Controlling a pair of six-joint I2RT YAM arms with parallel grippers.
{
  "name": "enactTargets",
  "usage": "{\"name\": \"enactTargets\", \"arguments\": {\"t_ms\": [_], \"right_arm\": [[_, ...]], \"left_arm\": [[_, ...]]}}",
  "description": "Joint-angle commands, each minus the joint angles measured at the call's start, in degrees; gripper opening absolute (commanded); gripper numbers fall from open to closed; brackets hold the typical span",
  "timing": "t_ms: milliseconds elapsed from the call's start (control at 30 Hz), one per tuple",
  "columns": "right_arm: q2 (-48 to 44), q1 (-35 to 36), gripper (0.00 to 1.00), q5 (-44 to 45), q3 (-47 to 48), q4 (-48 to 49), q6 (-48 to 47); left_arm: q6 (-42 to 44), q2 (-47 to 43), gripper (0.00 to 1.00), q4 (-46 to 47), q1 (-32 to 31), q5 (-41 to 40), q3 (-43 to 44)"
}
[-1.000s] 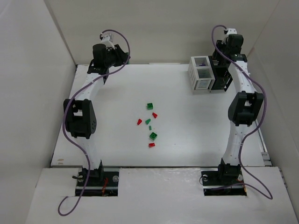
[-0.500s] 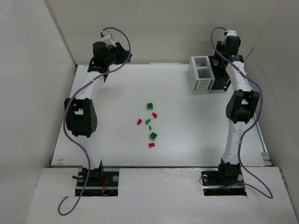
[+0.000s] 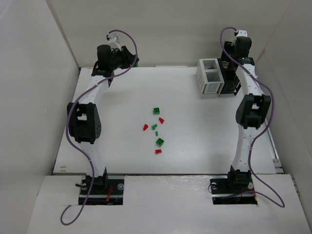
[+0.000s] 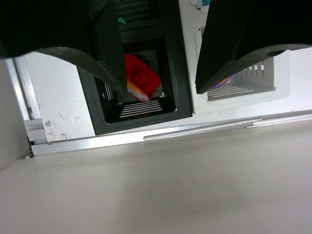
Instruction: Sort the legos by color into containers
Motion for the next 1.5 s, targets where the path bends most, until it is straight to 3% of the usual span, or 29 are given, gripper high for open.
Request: {"name": "enactTargets", "arguments": {"t_ms": [0, 200, 300, 467, 667, 767, 967, 1200, 1467], "right_arm": [[-3.3, 0.3, 0.63, -3.8, -1.3, 4.1, 0.4], [-11.4, 1.0, 0.63, -18.4, -9.7, 5.4, -5.0], [-16.4, 3.8, 0.63, -22.2, -14.5, 4.2, -5.0], [-22.1, 11.4, 0.67, -35.3, -20.1, 0.0, -5.0], [-22.6, 15.4, 0.67, -55.6, -22.4, -3.5, -1.1], [-23.3, 18.3, 0.67, -61.3, -23.7, -6.3, -0.4], [-27.3, 22.2, 0.67, -60.7, -26.0, -11.4, 0.4], [-31.0, 24.6, 0.68, -59.5, -31.2, -5.2, 10.6], [-33.0, 27.1, 0.65, -58.4, -32.3, -1.6, 14.4]], "left_arm": [[0.9, -5.7, 0.01, 3.4, 0.2, 2.8, -2.1], [4.7, -11.0, 0.03, 7.0, -1.0, 11.3, -9.7], [15.0, -14.2, 0.04, 0.6, -4.0, 12.7, -11.6], [28.8, -18.3, 0.02, -7.5, -11.4, 3.5, -15.3], [31.0, -24.1, 0.01, -7.5, -17.3, -5.8, -21.7], [32.1, -27.0, 0.01, -6.5, -19.3, -9.0, -23.8], [35.4, -31.5, 0.01, -7.7, -24.8, -15.5, -28.1], [36.1, -35.6, 0.01, -8.2, -26.7, -17.3, -30.4], [36.6, -37.4, 0.01, -7.2, -28.8, -19.0, -32.8]]}}
